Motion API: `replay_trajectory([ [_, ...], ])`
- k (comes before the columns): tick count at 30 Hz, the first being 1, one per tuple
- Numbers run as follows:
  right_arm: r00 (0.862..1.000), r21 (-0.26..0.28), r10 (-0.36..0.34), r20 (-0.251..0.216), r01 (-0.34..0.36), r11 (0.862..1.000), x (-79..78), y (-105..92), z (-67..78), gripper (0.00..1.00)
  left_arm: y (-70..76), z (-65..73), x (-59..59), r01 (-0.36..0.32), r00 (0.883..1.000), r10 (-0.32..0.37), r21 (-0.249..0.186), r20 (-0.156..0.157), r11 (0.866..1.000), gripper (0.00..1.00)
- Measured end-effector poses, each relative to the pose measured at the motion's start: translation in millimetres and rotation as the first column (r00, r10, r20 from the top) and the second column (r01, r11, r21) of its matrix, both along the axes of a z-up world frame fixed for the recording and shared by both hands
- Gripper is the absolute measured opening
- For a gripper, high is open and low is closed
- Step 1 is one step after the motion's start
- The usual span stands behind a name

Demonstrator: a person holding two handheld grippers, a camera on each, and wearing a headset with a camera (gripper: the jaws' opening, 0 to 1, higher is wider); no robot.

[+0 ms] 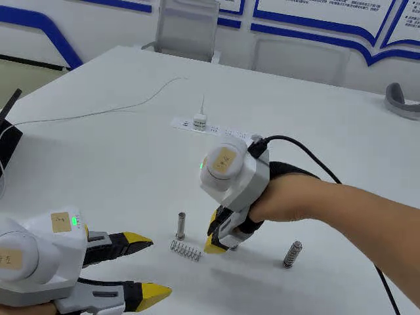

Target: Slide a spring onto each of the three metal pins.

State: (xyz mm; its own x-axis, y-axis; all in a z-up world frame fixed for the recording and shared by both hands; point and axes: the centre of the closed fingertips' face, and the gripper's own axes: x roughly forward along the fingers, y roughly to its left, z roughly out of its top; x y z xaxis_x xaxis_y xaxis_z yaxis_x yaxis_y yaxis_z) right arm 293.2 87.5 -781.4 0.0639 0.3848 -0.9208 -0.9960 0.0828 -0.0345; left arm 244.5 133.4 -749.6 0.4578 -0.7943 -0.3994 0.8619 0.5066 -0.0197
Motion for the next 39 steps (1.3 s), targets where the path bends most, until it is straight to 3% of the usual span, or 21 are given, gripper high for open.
replay_trajectory([
  [7, 0.999, 0.036, -0.049, -0.02, 0.05, 0.998, -0.7, 8.4, -7.1, 0.16, -0.3, 0.9, 0.0, 0.003, 1.0, -0.003, 0.002, 0.0, 1.0, 0.48],
  [15, 0.994, 0.033, -0.106, -0.021, 0.107, 0.994, 4.4, 10.1, -17.8, 0.15, -1.6, -0.1, -1.2, 0.008, 1.0, -0.007, 0.005, -0.003, 1.0, 0.48],
  [28, 0.994, 0.004, -0.108, -0.029, 0.108, 0.994, 2.7, 12.3, -28.2, 0.12, 2.4, -0.1, -1.2, 0.0, 1.0, 0.001, 0.008, -0.004, 1.0, 0.48],
  [39, 0.997, 0.002, -0.078, -0.028, 0.078, 0.997, -2.4, 11.1, -23.4, 0.12, 3.9, -0.9, -0.9, -0.006, 1.0, 0.006, 0.012, -0.004, 1.0, 0.48],
])
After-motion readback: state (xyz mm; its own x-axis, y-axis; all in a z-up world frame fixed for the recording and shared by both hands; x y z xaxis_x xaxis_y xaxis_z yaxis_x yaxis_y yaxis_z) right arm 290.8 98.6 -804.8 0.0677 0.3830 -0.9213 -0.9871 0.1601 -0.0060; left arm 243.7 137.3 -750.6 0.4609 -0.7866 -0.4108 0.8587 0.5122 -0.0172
